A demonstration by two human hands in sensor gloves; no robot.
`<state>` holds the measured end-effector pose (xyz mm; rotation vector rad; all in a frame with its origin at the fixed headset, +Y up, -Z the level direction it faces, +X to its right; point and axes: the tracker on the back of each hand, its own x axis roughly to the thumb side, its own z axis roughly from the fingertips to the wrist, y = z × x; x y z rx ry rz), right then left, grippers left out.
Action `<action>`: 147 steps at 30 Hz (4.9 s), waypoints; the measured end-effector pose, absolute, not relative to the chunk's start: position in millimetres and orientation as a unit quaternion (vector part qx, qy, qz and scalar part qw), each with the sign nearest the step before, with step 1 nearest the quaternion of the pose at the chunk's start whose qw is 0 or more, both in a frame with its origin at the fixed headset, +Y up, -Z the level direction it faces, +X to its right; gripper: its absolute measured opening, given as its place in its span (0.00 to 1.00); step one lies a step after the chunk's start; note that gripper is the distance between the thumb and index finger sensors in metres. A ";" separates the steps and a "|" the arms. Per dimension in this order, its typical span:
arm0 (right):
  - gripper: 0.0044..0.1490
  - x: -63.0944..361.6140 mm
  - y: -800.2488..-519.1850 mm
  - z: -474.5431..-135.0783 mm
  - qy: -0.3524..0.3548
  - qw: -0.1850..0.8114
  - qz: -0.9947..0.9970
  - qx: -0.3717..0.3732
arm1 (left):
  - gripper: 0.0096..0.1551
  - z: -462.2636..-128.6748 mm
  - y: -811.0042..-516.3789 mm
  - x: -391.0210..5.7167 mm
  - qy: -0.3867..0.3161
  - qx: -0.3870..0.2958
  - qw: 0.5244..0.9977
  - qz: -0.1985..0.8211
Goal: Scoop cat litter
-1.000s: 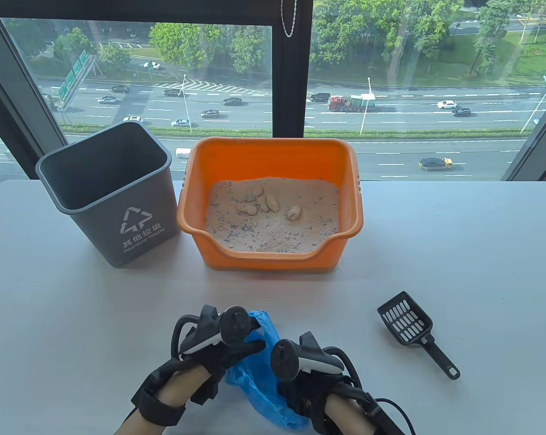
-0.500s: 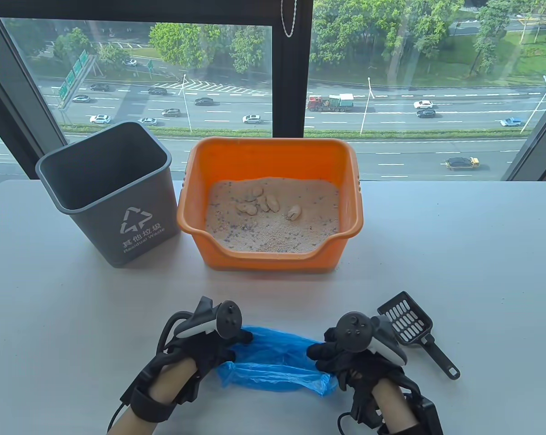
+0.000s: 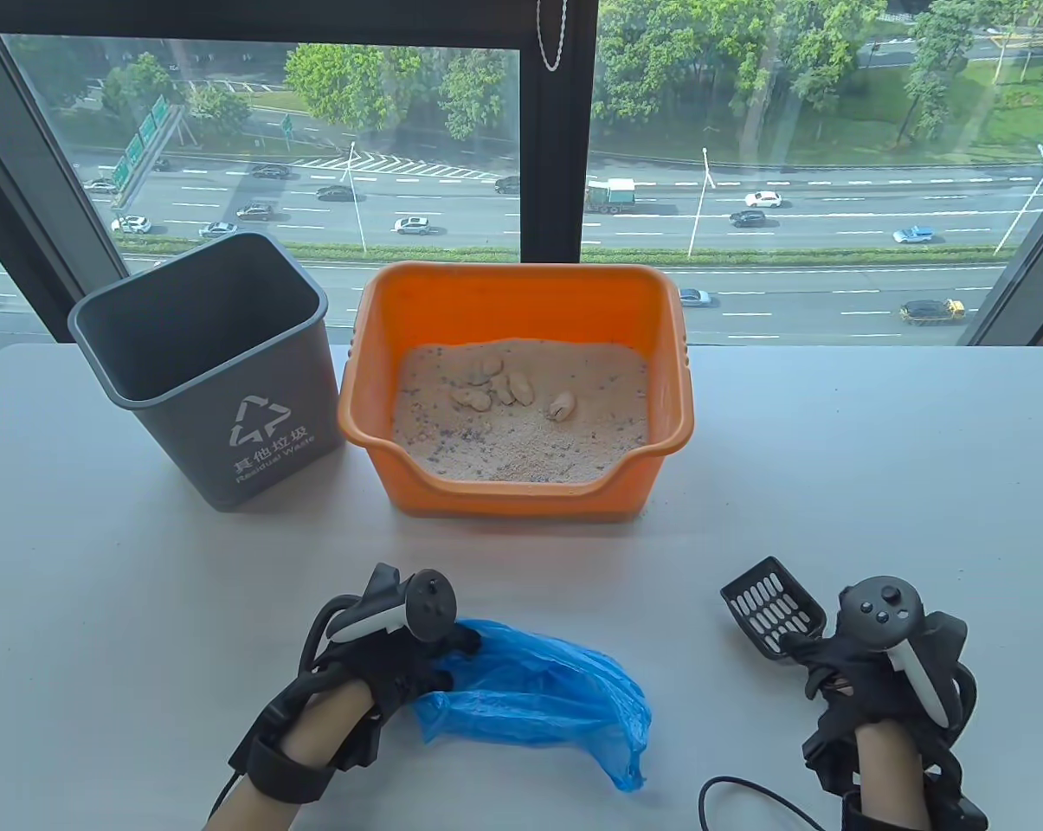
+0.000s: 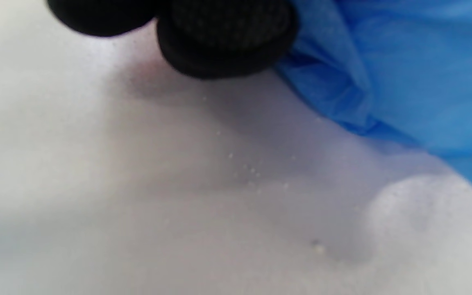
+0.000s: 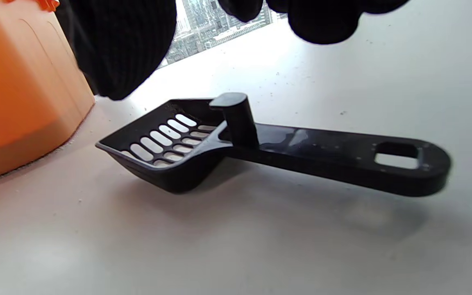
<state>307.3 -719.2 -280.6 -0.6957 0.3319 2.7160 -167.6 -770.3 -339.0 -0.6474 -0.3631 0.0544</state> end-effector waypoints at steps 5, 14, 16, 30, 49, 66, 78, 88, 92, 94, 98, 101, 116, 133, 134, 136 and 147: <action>0.57 310.8 -741.4 -289.9 0.198 0.111 0.929 -0.292 | 0.36 -340.2 -770.9 -169.1 -0.176 -0.323 0.929 0.034; 0.39 304.5 -759.0 -301.5 0.197 0.081 0.931 -0.296 | 0.36 -340.9 -771.0 -169.9 -0.178 -0.323 0.929 0.037; 0.38 301.4 -758.7 -304.0 0.206 0.079 0.930 -0.293 | 0.36 -340.9 -771.1 -170.1 -0.178 -0.323 0.929 0.038; 0.36 204.0 -665.1 -311.2 0.121 0.179 0.974 -0.063 | 0.36 -340.7 -771.2 -170.5 -0.177 -0.324 0.929 0.040; 0.38 20.6 -639.9 -451.3 0.110 0.084 0.974 -0.181 | 0.36 -343.9 -773.7 -173.0 -0.177 -0.337 0.922 0.061; 0.39 19.5 -669.0 -503.3 -0.006 0.035 0.966 -0.257 | 0.36 -345.2 -774.0 -174.2 -0.175 -0.343 0.920 0.070; 0.38 17.2 -651.2 -482.8 -0.049 0.062 0.980 -0.182 | 0.36 -345.6 -774.6 -175.0 -0.175 -0.345 0.919 0.074; 0.38 23.5 -643.9 -471.4 -0.118 0.039 0.976 -0.180 | 0.36 -346.1 -775.3 -175.5 -0.175 -0.347 0.918 0.076; 0.38 26.4 -643.5 -468.4 -0.084 0.060 0.978 -0.179 | 0.36 -346.1 -775.6 -175.6 -0.174 -0.347 0.918 0.076; 0.38 27.1 -641.6 -469.5 -0.098 0.072 0.981 -0.152 | 0.36 -346.1 -775.7 -175.7 -0.174 -0.347 0.918 0.077; 0.37 26.1 -638.9 -465.0 -0.102 0.071 0.980 -0.155 | 0.36 -348.0 -777.6 -178.3 -0.173 -0.352 0.916 0.087; 0.37 27.1 -634.6 -461.5 -0.079 0.086 0.980 -0.161 | 0.35 -351.3 -781.8 -183.3 -0.171 -0.363 0.908 0.116; 0.37 44.9 -594.3 -353.2 -0.078 0.087 0.992 -0.038 | 0.37 -350.9 -782.1 -182.5 -0.170 -0.362 0.910 0.111; 0.37 65.4 -651.6 -243.4 0.146 0.097 0.978 0.112 | 0.38 -350.0 -782.6 -181.6 -0.166 -0.365 0.909 0.110; 0.37 61.1 -657.1 -241.2 0.162 0.087 0.975 0.122 | 0.38 -349.8 -782.6 -181.5 -0.167 -0.365 0.909 0.110; 0.37 53.2 -665.3 -239.4 0.185 0.068 0.971 0.136 | 0.39 -349.4 -782.8 -181.3 -0.166 -0.367 0.909 0.109; 0.37 25.4 -661.5 -273.7 0.187 -0.011 0.977 0.101 | 0.43 -347.8 -783.8 -179.6 -0.175 -0.377 0.903 0.104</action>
